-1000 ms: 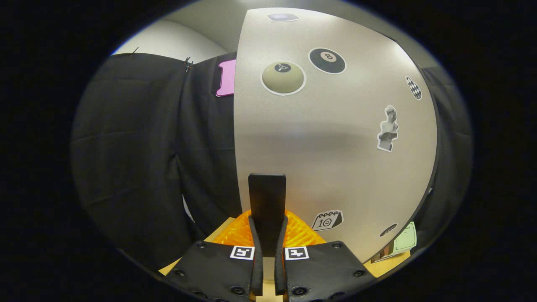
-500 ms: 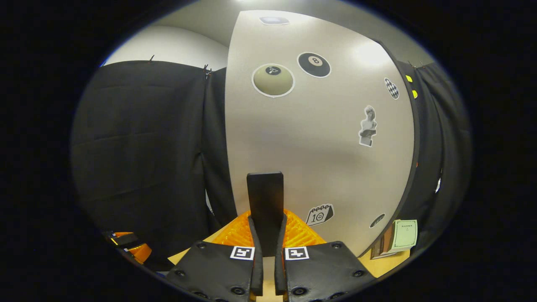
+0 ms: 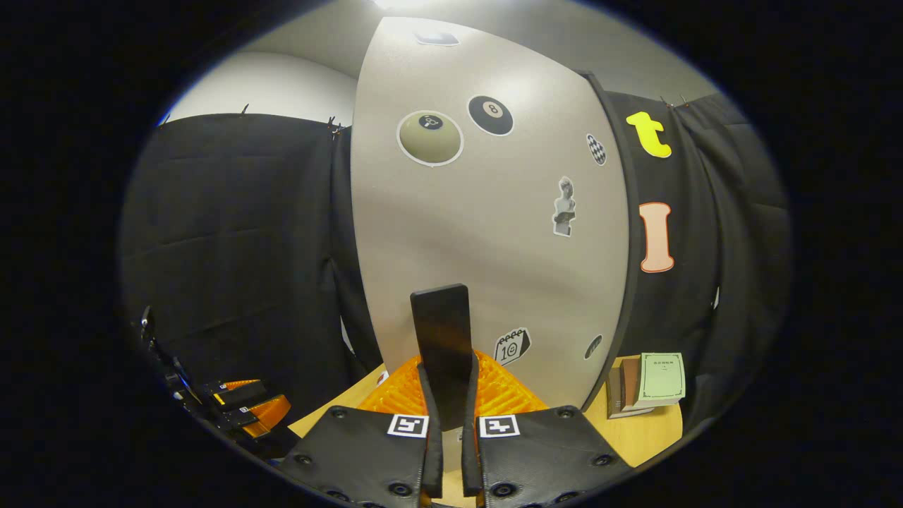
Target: Open the cabinet door with the right hand, grasp the bottle in the cabinet with the left hand and place it on the coaster, then close the cabinet door with the right hand.
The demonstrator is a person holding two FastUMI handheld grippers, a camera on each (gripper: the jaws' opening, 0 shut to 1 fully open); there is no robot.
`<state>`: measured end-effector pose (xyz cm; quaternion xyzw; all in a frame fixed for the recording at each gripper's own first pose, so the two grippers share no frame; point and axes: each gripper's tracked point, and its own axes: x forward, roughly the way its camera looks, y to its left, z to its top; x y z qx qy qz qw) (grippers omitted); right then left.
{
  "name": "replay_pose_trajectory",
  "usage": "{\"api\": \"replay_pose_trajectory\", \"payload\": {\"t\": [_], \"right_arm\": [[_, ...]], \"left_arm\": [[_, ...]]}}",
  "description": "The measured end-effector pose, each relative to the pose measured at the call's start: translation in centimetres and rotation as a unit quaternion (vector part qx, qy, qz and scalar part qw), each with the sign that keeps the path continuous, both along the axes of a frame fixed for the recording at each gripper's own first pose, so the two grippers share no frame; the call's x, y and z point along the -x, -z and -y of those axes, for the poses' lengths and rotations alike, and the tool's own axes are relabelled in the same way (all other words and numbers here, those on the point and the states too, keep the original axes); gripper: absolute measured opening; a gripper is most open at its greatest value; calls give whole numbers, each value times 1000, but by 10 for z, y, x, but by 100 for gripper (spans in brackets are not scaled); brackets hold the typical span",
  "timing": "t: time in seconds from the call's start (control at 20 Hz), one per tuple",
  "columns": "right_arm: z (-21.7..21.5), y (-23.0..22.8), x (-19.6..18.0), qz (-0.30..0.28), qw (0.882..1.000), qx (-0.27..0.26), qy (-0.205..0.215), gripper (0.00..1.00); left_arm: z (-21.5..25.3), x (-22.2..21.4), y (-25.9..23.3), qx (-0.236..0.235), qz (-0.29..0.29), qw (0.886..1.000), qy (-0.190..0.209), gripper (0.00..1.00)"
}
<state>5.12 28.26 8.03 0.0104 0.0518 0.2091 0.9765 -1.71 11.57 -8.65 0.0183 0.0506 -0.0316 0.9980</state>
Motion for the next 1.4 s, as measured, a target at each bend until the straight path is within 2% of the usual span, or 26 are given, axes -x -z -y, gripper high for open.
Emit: {"api": "replay_pose_trajectory", "payload": {"t": [0.2, 0.25, 0.4, 0.65, 0.95, 1.15, 1.25, 1.3, 1.4], "right_arm": [[19, -1, 18, -16, 999, -16, 29, 12], [23, -1, 18, -20, 999, -22, 35, 10], [33, 0, 17, -23, 998, -40, 50, 14], [57, 1, 34, -31, 994, -44, 97, 12], [92, 0, 44, -33, 980, -107, 164, 9], [111, 2, 35, -17, 973, -106, 203, 11], [119, 1, 33, -11, 972, -105, 211, 5], [121, 1, 32, -11, 971, -109, 211, 9], [121, -1, 33, -11, 972, -120, 201, 9]], "left_arm": [[23, -6, 4, -3, -6, 999, 31, 89], [27, -10, 5, -3, -7, 999, 38, 89], [41, -15, 9, -3, -12, 998, 57, 89], [61, -24, 10, -4, -17, 996, 84, 89], [82, -33, 7, 2, -14, 994, 106, 89], [97, -36, 7, 3, -18, 993, 114, 89], [104, -37, 4, -1, -18, 994, 110, 89], [109, -36, 4, -3, -18, 994, 108, 91], [122, -32, 1, -3, -19, 994, 107, 89]]}}
